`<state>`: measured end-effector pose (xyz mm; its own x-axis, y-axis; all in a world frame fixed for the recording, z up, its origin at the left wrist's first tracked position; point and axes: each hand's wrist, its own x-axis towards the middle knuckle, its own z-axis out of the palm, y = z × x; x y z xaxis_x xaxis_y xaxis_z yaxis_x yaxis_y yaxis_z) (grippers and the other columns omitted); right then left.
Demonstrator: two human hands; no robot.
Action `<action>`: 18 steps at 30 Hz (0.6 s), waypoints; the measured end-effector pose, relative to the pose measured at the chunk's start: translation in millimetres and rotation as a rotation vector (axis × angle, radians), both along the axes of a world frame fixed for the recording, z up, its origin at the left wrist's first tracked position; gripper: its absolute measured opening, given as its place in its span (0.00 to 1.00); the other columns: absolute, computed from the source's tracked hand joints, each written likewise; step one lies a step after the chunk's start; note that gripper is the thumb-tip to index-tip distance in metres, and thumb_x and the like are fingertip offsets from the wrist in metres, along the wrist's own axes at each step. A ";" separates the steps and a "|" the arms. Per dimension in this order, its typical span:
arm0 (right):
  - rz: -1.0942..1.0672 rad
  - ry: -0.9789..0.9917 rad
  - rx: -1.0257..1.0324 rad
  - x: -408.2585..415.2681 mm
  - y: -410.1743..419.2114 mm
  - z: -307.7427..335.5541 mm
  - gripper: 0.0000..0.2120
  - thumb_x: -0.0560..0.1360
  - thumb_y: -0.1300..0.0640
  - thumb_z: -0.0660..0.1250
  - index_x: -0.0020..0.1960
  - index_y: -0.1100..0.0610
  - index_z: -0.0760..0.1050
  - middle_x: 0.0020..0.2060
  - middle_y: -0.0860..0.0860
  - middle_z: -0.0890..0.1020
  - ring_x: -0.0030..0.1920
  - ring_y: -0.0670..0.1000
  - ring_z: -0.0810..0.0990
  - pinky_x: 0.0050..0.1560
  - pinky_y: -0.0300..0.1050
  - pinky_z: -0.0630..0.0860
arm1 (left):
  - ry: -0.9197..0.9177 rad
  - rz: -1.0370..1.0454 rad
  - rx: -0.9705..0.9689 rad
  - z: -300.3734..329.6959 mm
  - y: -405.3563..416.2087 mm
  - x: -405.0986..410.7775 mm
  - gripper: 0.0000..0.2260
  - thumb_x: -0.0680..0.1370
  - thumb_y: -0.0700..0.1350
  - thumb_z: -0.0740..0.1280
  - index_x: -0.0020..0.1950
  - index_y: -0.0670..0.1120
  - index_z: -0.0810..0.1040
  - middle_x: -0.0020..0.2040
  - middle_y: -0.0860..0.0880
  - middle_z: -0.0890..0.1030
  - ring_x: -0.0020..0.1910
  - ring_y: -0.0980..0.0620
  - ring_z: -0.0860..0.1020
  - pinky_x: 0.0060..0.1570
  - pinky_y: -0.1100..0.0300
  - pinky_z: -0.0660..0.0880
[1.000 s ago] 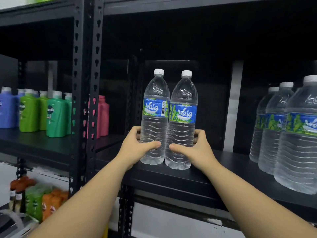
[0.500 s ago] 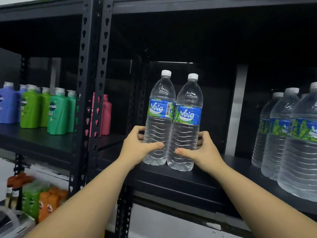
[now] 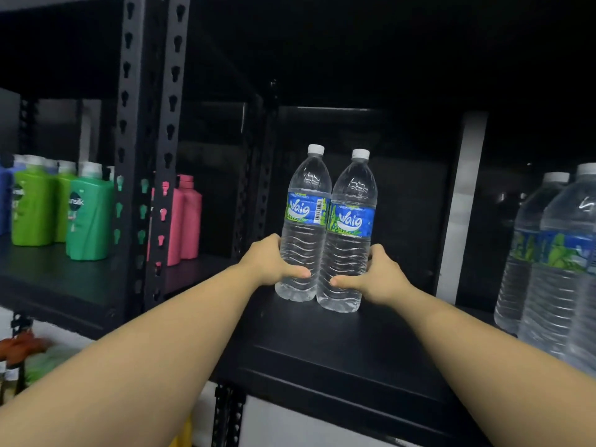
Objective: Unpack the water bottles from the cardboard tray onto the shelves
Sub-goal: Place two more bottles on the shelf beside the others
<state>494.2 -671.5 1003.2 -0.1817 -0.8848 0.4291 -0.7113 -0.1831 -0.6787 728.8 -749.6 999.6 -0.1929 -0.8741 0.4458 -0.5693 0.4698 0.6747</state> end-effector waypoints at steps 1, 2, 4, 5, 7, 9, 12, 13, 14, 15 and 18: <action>-0.006 0.000 0.008 -0.8 -6.0 0.7 0.40 0.59 0.43 0.87 0.61 0.51 0.67 0.55 0.44 0.80 0.57 0.49 0.78 0.52 0.44 0.73 | -0.004 -0.006 0.017 1.3 -6.5 -1.8 0.33 0.62 0.59 0.85 0.61 0.51 0.75 0.51 0.58 0.79 0.49 0.58 0.78 0.42 0.64 0.71; -0.010 -0.003 0.014 -1.4 -11.3 1.5 0.40 0.59 0.43 0.87 0.60 0.51 0.67 0.55 0.44 0.79 0.56 0.48 0.78 0.52 0.44 0.73 | -0.003 -0.013 0.036 2.4 -12.6 -3.8 0.33 0.63 0.58 0.85 0.62 0.51 0.75 0.50 0.59 0.79 0.48 0.59 0.77 0.42 0.64 0.71; -0.012 -0.011 0.023 -3.5 -21.0 2.6 0.39 0.60 0.45 0.87 0.60 0.51 0.67 0.54 0.45 0.79 0.55 0.48 0.77 0.52 0.43 0.72 | -0.001 -0.021 0.071 3.8 -25.0 -7.8 0.32 0.64 0.58 0.85 0.61 0.52 0.74 0.50 0.60 0.78 0.47 0.60 0.76 0.41 0.64 0.70; -0.014 -0.012 0.026 -4.1 -24.9 3.2 0.38 0.61 0.45 0.87 0.60 0.51 0.67 0.53 0.44 0.78 0.54 0.48 0.77 0.51 0.43 0.72 | -0.001 -0.021 0.084 4.0 -30.5 -9.3 0.32 0.64 0.58 0.85 0.60 0.53 0.73 0.51 0.59 0.79 0.47 0.60 0.76 0.41 0.64 0.70; -0.021 -0.012 0.035 -6.4 -32.7 4.0 0.37 0.61 0.46 0.87 0.59 0.51 0.67 0.52 0.44 0.78 0.52 0.48 0.78 0.51 0.43 0.72 | 0.002 -0.026 0.097 4.4 -40.6 -12.0 0.32 0.63 0.58 0.85 0.60 0.53 0.74 0.53 0.57 0.81 0.48 0.59 0.78 0.43 0.62 0.73; -0.027 -0.012 0.041 -9.3 -40.3 4.0 0.37 0.61 0.46 0.87 0.60 0.51 0.67 0.53 0.44 0.79 0.54 0.49 0.78 0.52 0.43 0.73 | 0.015 -0.035 0.109 4.0 -49.8 -13.6 0.33 0.62 0.58 0.86 0.60 0.53 0.74 0.53 0.57 0.82 0.49 0.57 0.80 0.44 0.58 0.76; -0.026 -0.005 0.045 -12.9 -49.1 3.0 0.37 0.62 0.45 0.86 0.60 0.50 0.67 0.55 0.46 0.80 0.57 0.50 0.79 0.54 0.43 0.73 | 0.061 -0.055 0.117 0.7 -58.6 -14.5 0.32 0.61 0.57 0.86 0.57 0.55 0.74 0.51 0.57 0.83 0.48 0.55 0.82 0.42 0.57 0.77; -0.025 -0.006 0.043 -13.9 -51.6 1.9 0.37 0.62 0.45 0.86 0.61 0.50 0.67 0.55 0.46 0.80 0.59 0.51 0.79 0.55 0.44 0.73 | 0.078 -0.059 0.111 -1.2 -60.3 -14.6 0.31 0.60 0.57 0.87 0.56 0.56 0.75 0.51 0.57 0.83 0.47 0.55 0.83 0.42 0.57 0.77; -0.025 -0.006 0.041 -14.3 -53.6 0.6 0.38 0.63 0.45 0.86 0.62 0.50 0.67 0.56 0.46 0.80 0.61 0.51 0.78 0.56 0.44 0.73 | 0.097 -0.060 0.105 -3.1 -61.6 -14.3 0.31 0.60 0.57 0.87 0.56 0.56 0.75 0.50 0.56 0.84 0.47 0.55 0.84 0.42 0.57 0.78; -0.026 -0.005 0.040 -14.4 -55.4 -1.0 0.38 0.63 0.46 0.85 0.64 0.50 0.67 0.57 0.46 0.80 0.63 0.52 0.78 0.58 0.45 0.74 | 0.118 -0.060 0.103 -5.1 -62.6 -13.9 0.32 0.59 0.57 0.87 0.57 0.55 0.76 0.49 0.55 0.85 0.46 0.54 0.85 0.43 0.57 0.79; -0.037 0.003 0.033 -13.1 -59.5 -5.6 0.43 0.64 0.47 0.85 0.72 0.50 0.66 0.62 0.47 0.81 0.65 0.53 0.78 0.60 0.45 0.73 | 0.169 -0.065 0.109 -10.4 -64.9 -11.7 0.33 0.57 0.57 0.87 0.57 0.56 0.78 0.45 0.54 0.88 0.44 0.56 0.87 0.43 0.57 0.81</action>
